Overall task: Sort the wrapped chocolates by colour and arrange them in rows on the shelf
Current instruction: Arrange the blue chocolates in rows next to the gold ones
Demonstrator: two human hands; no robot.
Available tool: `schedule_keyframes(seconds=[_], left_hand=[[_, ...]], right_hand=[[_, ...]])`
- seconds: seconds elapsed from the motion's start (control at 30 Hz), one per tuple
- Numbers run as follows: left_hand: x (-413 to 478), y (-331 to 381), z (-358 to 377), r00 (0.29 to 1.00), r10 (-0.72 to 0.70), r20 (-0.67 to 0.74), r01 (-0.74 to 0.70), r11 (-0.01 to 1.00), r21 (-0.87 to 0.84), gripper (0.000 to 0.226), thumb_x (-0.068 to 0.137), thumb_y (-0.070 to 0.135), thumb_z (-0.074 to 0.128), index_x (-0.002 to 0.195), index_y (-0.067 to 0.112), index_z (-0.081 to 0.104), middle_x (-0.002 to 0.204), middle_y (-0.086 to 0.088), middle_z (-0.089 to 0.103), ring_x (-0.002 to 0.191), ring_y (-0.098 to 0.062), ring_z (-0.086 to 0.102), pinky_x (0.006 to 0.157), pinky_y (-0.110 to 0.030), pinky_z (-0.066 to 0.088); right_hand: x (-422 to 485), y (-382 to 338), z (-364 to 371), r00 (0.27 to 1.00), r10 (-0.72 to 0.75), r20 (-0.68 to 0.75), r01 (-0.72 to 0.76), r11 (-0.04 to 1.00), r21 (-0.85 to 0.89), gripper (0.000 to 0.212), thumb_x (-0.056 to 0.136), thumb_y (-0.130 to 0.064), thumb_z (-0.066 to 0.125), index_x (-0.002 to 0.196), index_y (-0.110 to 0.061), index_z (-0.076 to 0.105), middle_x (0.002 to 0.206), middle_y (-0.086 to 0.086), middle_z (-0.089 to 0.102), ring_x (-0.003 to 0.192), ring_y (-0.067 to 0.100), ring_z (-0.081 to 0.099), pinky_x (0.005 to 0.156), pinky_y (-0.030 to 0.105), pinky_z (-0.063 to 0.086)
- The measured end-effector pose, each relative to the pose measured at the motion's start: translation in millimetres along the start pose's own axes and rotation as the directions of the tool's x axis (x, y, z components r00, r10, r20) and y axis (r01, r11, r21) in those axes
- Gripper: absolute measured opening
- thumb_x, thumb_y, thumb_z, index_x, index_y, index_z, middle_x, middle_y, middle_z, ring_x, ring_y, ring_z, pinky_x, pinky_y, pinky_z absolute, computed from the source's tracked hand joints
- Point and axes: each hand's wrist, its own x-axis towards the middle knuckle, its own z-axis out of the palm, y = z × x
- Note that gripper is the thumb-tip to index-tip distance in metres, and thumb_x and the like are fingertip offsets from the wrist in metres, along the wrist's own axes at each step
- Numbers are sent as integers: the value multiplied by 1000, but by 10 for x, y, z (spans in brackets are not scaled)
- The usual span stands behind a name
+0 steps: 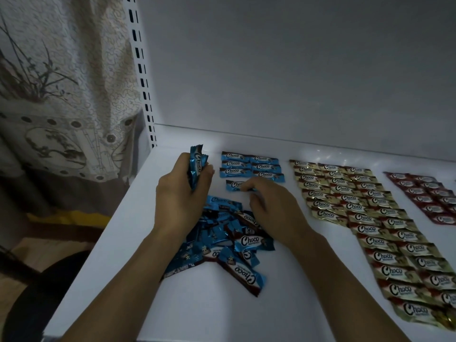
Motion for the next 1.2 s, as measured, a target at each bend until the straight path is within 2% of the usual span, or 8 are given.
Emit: schedule_keyframes(seconds=[0.1,0.27,0.6,0.7,0.8,0.9,1.0,1.2], left_hand=[[35,75,2,989,-146,13,144,953,-265,7,95,22,58,89,18,58,80,7,69,63,-12,61,47,-23,48],[116,185,-55,922,-376,98,347,684,-642,12,96,23,57,86,17,56,70,11,65,53,-4,52,39,-17,34],[105,245,0,878,-383,287,471,588,-657,10,95,27,56,93,17,60,58,14,58,51,-4,49,38,-17,32],[98,285,5,852,-372,368,519,513,-684,16,97,28,51,101,16,62,63,10,63,53,-6,51,38,-17,33],[59,292,24,861,-288,419,505,571,-647,18,98,27,47,108,21,60,73,7,66,59,-8,53,42,-18,37],[4,311,54,856,-224,467,492,631,-599,20,97,28,48,113,25,59,81,6,67,62,-7,55,45,-19,38],[-5,309,46,849,-244,470,507,629,-590,19,97,28,48,111,24,62,83,5,68,63,-7,56,44,-19,37],[-19,265,16,819,-288,497,570,504,-649,28,88,31,52,112,18,61,88,-1,67,58,-10,52,39,-18,34]], right_hand=[[8,14,18,1000,-4,20,3,1000,24,28,93,-2,49,114,-14,61,113,-2,63,94,7,55,77,17,41],[50,39,99,997,-74,2,74,997,35,27,91,-8,45,111,-10,64,115,4,65,98,17,61,85,28,49],[64,52,80,996,-42,-79,43,999,14,29,90,-20,49,113,-14,66,108,0,67,100,13,60,88,22,42],[56,-77,24,985,48,-169,-9,975,223,28,93,-35,48,107,-19,67,104,-7,68,98,5,59,88,15,42],[55,-311,-50,985,145,-97,-54,780,624,26,83,-47,58,84,-22,65,83,-7,67,83,14,63,80,27,51],[35,-417,-70,989,137,-54,-62,725,686,34,81,-30,71,74,-1,55,74,14,62,71,19,58,71,34,49],[23,-432,-138,966,245,-81,-99,641,761,12,86,-8,66,78,-6,58,67,-1,63,63,11,58,61,24,48],[34,-388,-274,939,343,5,-66,167,984,10,73,-5,62,78,-13,61,73,1,70,63,15,68,51,22,50]])
